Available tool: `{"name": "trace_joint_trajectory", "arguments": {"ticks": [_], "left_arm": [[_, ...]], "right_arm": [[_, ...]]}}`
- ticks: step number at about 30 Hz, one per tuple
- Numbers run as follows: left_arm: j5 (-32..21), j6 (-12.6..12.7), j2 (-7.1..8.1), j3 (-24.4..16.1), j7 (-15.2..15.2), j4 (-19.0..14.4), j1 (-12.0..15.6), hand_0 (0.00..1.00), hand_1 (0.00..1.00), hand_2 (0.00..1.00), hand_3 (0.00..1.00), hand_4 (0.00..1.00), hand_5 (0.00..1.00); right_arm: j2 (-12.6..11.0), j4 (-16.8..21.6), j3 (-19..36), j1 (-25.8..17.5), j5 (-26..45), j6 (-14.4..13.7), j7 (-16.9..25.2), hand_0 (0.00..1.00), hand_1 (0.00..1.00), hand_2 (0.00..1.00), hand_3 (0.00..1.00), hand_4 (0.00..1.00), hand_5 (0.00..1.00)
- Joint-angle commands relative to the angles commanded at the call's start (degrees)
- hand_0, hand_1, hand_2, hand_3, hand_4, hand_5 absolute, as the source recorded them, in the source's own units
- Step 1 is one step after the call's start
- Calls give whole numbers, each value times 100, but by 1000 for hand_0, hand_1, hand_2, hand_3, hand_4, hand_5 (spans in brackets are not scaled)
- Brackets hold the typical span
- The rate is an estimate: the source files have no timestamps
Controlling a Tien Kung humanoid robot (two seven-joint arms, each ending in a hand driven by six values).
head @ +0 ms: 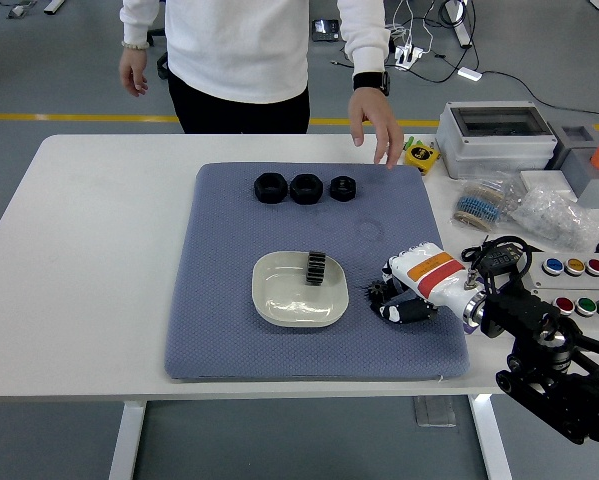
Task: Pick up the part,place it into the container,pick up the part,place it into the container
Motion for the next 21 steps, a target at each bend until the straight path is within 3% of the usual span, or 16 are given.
{"name": "trace_joint_trajectory", "arguments": {"ticks": [4,5,21], "left_arm": [[28,-4,4,-21,6,0,8,768,719,699,587,651,622],[32,-4,4,-24,7,0,8,769,719,697,587,648,618],[-35,-6,10,25,-9,0,-13,766,719,697,587,649,620]], "right_arm": [[-25,-22,99,5,247,119,16,2,2,82,302,748,512],[-27,-25,104,6,269,127,18,2,42,189,465,790,472],[-13,95,182,54,623,216,-1,36,117,279,514,804,518]]}}
